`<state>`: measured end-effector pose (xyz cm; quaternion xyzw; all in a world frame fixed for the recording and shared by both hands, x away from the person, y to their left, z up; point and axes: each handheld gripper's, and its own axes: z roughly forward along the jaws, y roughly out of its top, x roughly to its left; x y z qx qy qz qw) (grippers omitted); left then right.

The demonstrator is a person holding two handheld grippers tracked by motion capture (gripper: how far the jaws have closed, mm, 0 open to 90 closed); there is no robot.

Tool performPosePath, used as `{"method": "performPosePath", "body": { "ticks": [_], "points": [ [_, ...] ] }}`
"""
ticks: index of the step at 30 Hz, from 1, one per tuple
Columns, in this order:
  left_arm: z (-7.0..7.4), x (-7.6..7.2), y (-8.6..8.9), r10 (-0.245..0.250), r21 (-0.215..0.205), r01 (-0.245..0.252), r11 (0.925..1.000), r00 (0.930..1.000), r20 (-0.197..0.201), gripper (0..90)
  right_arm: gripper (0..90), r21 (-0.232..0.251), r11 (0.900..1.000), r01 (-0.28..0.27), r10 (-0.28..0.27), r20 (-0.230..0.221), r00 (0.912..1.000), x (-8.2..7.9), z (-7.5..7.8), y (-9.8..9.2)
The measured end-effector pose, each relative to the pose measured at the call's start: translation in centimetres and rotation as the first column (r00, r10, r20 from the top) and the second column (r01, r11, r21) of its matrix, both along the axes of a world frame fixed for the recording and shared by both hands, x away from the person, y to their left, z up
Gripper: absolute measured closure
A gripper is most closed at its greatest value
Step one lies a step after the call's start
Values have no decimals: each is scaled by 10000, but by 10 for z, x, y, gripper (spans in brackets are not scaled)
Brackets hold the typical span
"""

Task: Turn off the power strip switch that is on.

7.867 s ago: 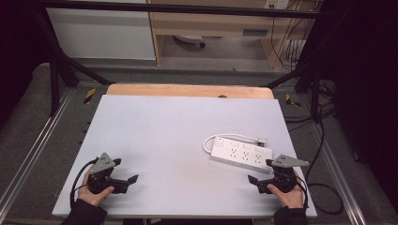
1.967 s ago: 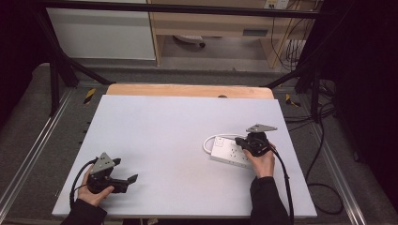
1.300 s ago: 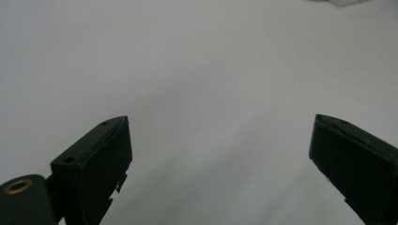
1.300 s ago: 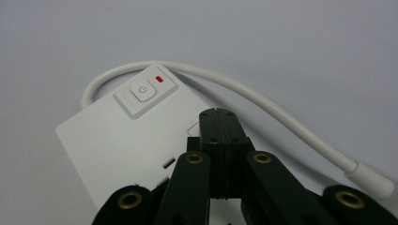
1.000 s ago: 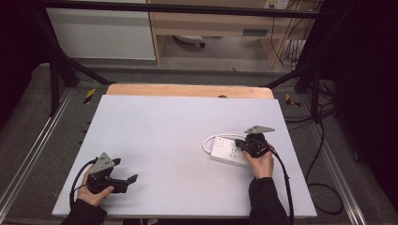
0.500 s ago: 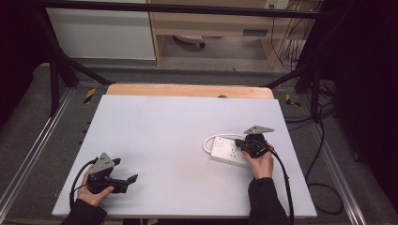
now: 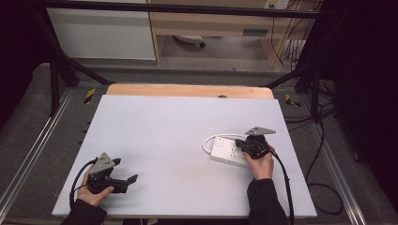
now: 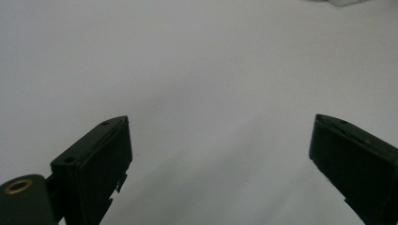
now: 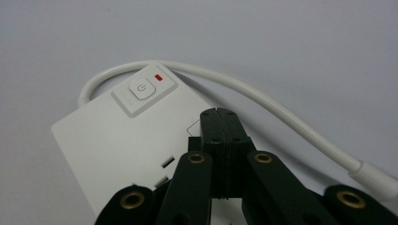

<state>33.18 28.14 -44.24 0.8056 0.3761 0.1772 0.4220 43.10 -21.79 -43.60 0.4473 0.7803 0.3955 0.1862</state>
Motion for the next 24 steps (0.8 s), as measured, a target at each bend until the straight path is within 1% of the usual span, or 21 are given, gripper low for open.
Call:
{"method": "performPosePath", "body": {
  "ticks": [3,16,18,19,20,21,22,23,24],
  "points": [
    [0,0,0,-5,15,5,10000,10000,2,63,900,-99,9999,-24,24,44,10000,-1,0,0],
    [0,0,0,7,7,-7,10000,10000,16,63,900,-105,9999,-4,5,108,9999,-1,0,0],
    [0,0,0,6,3,-6,10000,10000,26,63,900,-152,9999,57,-55,146,9999,-2,-1,0],
    [0,0,0,7,-2,-7,10000,10000,23,63,900,-366,9991,210,-204,166,9997,-2,-1,-1],
    [0,0,0,-8,11,8,10000,10000,24,63,900,-309,9991,298,-294,138,9995,-2,-1,-4],
    [0,0,0,-16,44,16,10000,10000,6,63,900,21,9995,321,-321,34,9995,-3,-2,-7],
    [-1,1,0,-10,55,10,10000,10000,-18,63,900,111,9993,345,-346,18,9994,-3,-3,-9],
    [-1,1,0,2,56,-2,10000,10000,-27,63,900,166,9991,377,-378,33,9993,-4,-3,-10],
    [-1,0,0,-4,61,4,10000,10000,-24,63,900,67,9994,341,-342,59,9994,-4,-3,-9]
  ]
}}
